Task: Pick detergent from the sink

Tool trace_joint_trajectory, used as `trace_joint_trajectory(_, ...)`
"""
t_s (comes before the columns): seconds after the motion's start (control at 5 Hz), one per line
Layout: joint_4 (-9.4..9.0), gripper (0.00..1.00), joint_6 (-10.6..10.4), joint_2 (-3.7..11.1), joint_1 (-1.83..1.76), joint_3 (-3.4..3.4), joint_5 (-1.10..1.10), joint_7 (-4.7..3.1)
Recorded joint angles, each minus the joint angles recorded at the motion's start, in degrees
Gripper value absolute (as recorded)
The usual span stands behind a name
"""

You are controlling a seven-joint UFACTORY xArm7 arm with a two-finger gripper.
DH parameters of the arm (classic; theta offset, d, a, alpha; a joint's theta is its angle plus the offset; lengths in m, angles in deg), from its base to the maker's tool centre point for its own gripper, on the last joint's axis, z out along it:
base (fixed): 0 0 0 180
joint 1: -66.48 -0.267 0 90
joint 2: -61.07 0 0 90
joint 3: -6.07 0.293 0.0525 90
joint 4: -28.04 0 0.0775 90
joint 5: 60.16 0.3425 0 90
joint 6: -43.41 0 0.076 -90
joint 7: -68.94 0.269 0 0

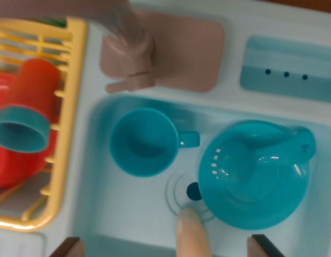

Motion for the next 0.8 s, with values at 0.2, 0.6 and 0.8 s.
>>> trace_joint_trajectory(0.2,-2.59,0.00,-2.72,0.01,0.29,-0.44,0.07,-1.48)
trace_joint_trajectory(0.6,-5.16,0.00,-5.42,0.02,0.59,-0.87,0.13,-2.94)
trace_joint_trajectory(0.8,-5.16,0.00,-5.42,0.02,0.59,-0.87,0.13,-2.94)
